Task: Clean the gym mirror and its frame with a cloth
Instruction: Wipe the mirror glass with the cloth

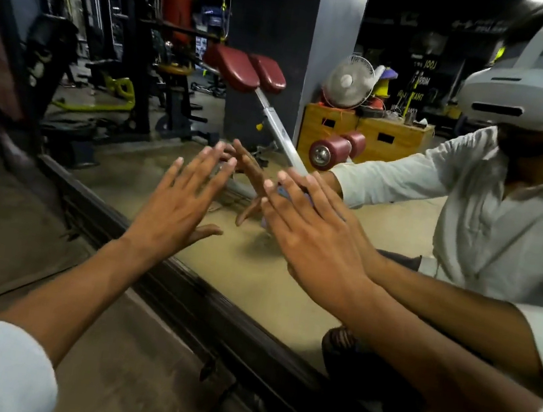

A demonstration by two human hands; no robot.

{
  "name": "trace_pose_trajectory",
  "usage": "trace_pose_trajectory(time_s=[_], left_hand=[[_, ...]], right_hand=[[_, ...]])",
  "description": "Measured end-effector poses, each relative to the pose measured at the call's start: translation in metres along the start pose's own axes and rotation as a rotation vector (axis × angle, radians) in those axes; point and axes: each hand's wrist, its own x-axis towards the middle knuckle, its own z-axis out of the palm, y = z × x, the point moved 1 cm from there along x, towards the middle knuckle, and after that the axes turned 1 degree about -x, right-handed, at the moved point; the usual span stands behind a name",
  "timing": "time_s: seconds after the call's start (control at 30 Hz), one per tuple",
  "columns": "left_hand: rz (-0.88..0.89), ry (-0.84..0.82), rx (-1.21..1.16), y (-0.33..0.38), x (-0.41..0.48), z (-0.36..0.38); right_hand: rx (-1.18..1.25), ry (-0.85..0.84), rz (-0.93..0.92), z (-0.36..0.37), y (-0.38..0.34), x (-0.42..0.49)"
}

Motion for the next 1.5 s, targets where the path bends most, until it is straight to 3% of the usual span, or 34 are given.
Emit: trace_pose_trajectory(time_s=[0.1,0.2,0.27,0.37,0.5,0.6,0.77,0.83,0.97,1.1,1.23,1.4,1.5], left_hand=[[0.035,-0.025,-0.015,-0.003,0.009,0.003],[0.048,-0.016,-0.018,-0.002,0.009,0.008],[0.080,0.013,-0.004,-0.011,0.010,0.009],[0.140,0.045,-0.012,-0.032,0.021,0.007],[0.079,0.088,-0.090,-0.053,0.042,0.004],[0.108,0.126,-0.132,-0.061,0.046,0.010],[0.159,0.137,-0.122,-0.071,0.050,0.023],[0.184,0.138,-0.118,-0.076,0.051,0.028],[0.224,0.157,-0.098,-0.082,0.049,0.034],[0.267,0.174,-0.117,-0.088,0.044,0.042],[0.282,0.216,-0.144,-0.090,0.037,0.061],[0.303,0.168,-0.159,-0.080,-0.008,0.104],[0.346,0.128,-0.150,-0.079,-0.033,0.130]], right_hand=[[0.023,0.047,0.101,0.013,-0.016,0.020],[-0.126,-0.035,-0.172,0.027,-0.028,0.018],[-0.122,-0.100,-0.207,0.023,-0.014,0.020],[-0.136,0.021,-0.088,0.001,0.032,0.045],[-0.306,-0.030,0.017,-0.016,0.054,0.077],[-0.255,-0.122,-0.057,0.016,0.010,0.058],[-0.278,-0.326,-0.380,0.033,-0.024,0.024],[-0.352,-0.261,-0.277,0.019,-0.007,0.037],[-0.325,-0.050,0.116,-0.015,0.006,0.084],[-0.251,-0.007,0.172,0.000,-0.017,0.101],[-0.282,-0.195,-0.023,0.063,-0.059,0.056],[-0.143,-0.444,-0.304,0.122,-0.113,-0.032],[-0.119,-0.499,-0.346,0.131,-0.123,-0.050]])
